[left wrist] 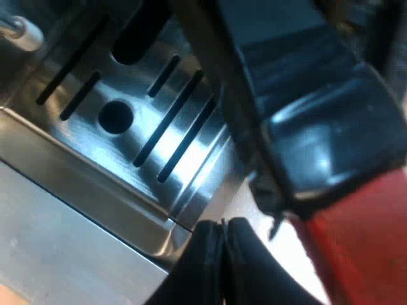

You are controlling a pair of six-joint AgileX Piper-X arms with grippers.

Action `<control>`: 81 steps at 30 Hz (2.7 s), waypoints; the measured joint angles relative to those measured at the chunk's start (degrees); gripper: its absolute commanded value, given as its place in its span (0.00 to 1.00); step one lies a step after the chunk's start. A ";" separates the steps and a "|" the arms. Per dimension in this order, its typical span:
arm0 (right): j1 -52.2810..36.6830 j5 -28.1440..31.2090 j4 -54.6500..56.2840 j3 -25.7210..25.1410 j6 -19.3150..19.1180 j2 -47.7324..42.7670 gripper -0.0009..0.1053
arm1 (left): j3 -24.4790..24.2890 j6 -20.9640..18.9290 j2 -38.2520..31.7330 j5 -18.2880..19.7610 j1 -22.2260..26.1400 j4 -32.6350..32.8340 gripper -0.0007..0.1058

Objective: Put the handle in the coffee machine

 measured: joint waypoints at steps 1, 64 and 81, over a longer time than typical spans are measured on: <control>0.00 -0.35 0.15 0.00 0.03 -0.21 0.29 | 0.15 -0.28 -0.18 0.00 0.00 0.00 0.01; 8.77 -20.93 52.66 13.19 15.09 -51.45 0.62 | 6.66 -21.64 -9.52 -13.22 -13.20 -4.72 0.01; 8.59 -25.39 56.50 12.01 15.09 -51.45 0.62 | 7.38 -16.18 -32.60 -13.63 5.22 2.19 0.15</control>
